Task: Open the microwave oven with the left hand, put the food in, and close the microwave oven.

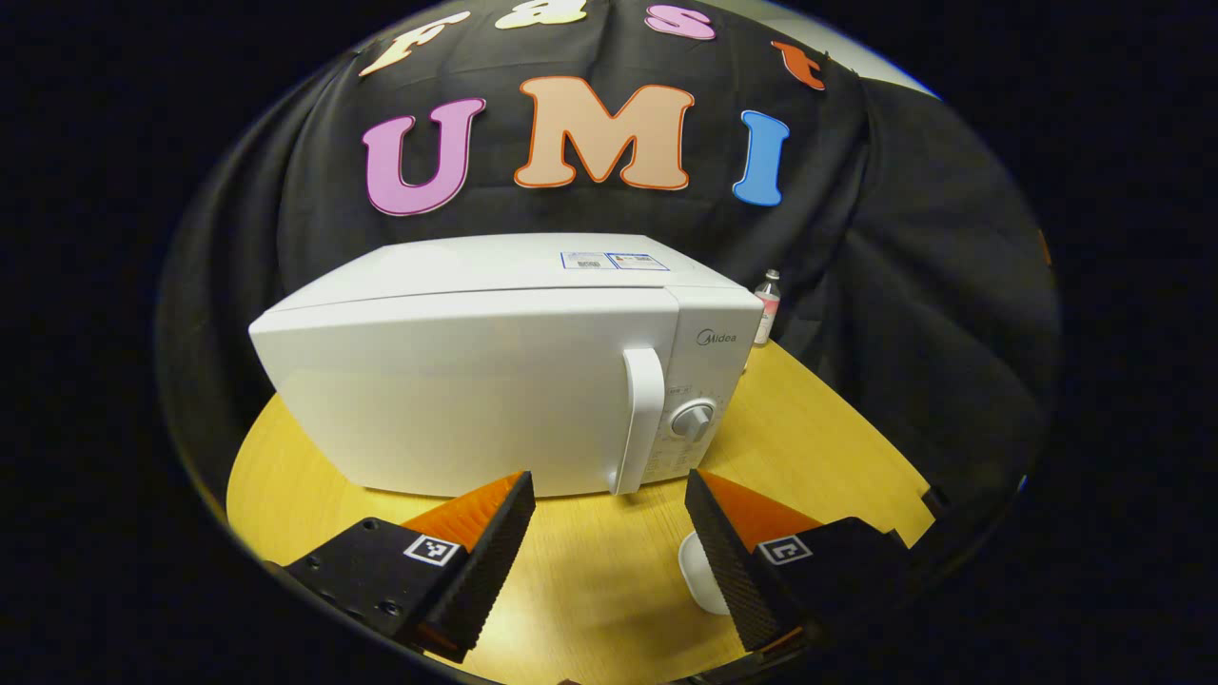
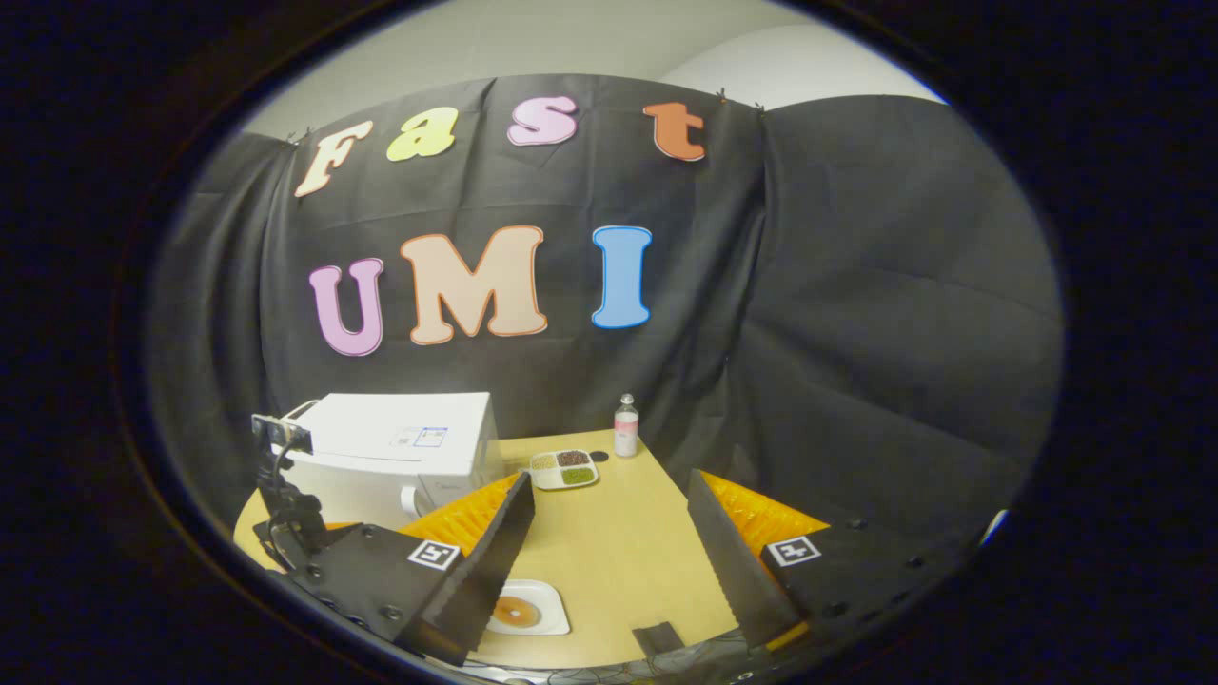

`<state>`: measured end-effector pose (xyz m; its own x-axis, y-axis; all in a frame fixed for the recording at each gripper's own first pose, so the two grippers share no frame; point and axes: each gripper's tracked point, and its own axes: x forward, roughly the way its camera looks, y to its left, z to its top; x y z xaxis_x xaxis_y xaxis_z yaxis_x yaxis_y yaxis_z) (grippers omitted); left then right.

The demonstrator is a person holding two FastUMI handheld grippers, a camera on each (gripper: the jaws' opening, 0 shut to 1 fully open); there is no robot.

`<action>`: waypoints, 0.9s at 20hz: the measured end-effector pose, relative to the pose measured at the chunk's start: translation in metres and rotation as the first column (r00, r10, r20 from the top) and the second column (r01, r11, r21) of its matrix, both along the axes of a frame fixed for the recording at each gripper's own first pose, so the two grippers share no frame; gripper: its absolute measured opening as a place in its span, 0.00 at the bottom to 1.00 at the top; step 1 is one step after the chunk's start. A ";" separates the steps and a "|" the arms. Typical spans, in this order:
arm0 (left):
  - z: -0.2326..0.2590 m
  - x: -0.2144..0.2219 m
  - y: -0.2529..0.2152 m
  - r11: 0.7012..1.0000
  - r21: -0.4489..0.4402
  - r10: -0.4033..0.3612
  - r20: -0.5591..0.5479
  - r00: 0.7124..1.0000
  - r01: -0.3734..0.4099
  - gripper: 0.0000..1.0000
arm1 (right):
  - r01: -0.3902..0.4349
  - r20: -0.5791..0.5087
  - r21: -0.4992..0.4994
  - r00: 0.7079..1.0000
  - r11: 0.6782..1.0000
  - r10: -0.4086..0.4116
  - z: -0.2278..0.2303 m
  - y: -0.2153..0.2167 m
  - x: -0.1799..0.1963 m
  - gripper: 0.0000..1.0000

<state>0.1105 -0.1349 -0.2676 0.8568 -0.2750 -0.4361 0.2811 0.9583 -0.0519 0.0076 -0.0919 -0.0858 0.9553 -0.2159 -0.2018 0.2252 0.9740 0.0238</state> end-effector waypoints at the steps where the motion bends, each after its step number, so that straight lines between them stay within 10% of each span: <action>1: -0.004 0.003 -0.002 1.000 -0.004 -0.005 -0.007 1.000 0.005 0.97 | 0.008 -0.004 0.005 1.000 1.000 -0.008 -0.002 -0.002 -0.001 0.97; 13: -0.046 0.055 -0.031 0.999 0.018 -0.033 -0.096 0.995 0.035 0.73 | 0.044 -0.040 0.017 0.998 0.999 -0.043 -0.007 -0.007 0.000 0.97; 18: -0.060 0.062 -0.036 1.000 0.020 -0.011 -0.136 0.991 0.014 0.46 | 0.063 -0.058 0.018 0.996 0.998 -0.062 -0.013 -0.013 -0.004 0.97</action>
